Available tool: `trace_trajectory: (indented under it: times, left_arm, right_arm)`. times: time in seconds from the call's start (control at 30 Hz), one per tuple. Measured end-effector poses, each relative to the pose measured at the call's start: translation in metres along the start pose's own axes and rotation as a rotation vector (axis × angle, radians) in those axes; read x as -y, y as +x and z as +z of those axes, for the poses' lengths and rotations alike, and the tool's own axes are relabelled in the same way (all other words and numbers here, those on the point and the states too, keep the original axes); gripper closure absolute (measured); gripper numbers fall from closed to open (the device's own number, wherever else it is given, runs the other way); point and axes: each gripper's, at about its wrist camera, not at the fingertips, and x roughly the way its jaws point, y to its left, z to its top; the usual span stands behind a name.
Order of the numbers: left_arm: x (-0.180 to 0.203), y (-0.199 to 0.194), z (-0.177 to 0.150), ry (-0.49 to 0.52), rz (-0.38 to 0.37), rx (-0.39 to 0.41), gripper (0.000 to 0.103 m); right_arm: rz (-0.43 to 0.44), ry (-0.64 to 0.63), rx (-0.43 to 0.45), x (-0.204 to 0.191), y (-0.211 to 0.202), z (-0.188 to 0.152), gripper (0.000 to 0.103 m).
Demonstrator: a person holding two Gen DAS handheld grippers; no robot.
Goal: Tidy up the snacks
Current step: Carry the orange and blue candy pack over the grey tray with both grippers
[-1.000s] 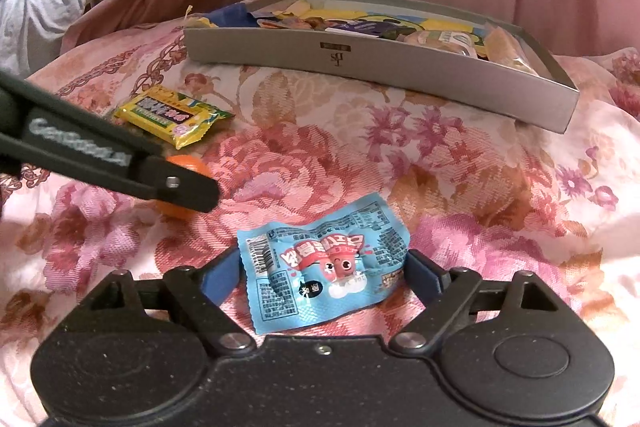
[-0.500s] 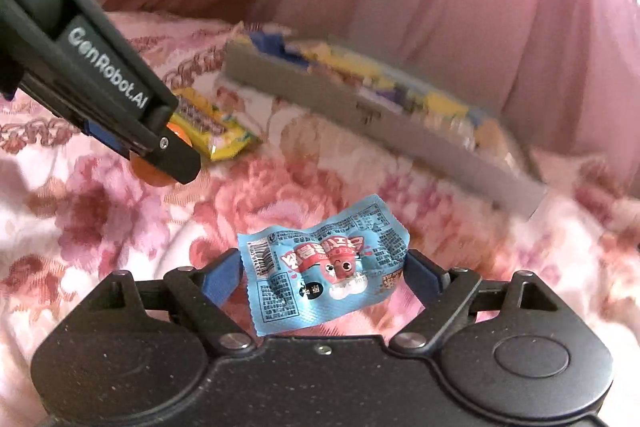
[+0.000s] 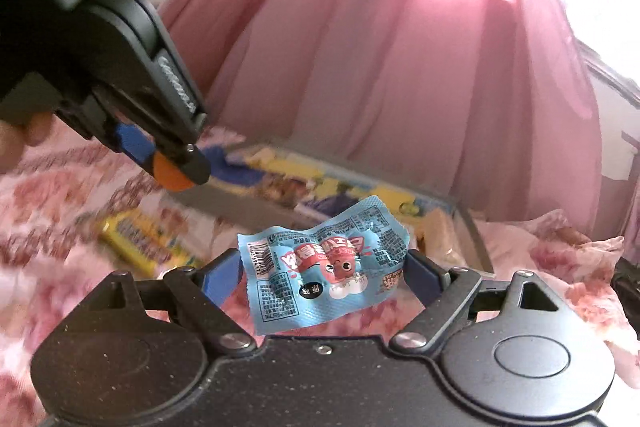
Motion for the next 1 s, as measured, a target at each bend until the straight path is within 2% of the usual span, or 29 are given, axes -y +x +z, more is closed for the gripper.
trace_trajectory:
  times: [0.17,0.4,0.53,0.67,1.0]
  left_arm:
    - [0.008,0.028,0.031,-0.001,0.012,0.033,0.07]
    - [0.012,0.07,0.056,-0.012,0.042,0.033,0.069]
    - [0.013,0.089,0.068,0.013,0.075,0.026,0.069]
    - [0.014,0.1,0.068,0.022,0.092,0.008,0.069]
    - [0.04,0.122,0.069,0.035,0.046,-0.013,0.069]
  right_arm:
    - [-0.034,0.088,0.079,0.019,0.022,0.012,0.015]
    - [-0.081,0.146,0.094,0.047,0.061,0.025,0.015]
    - [-0.121,0.161,0.067,0.063,0.081,0.025,0.015]
    - [-0.126,0.198,0.033,0.073,0.097,0.028,0.015]
    - [-0.098,0.2,-0.029,0.074,0.116,0.031,0.015]
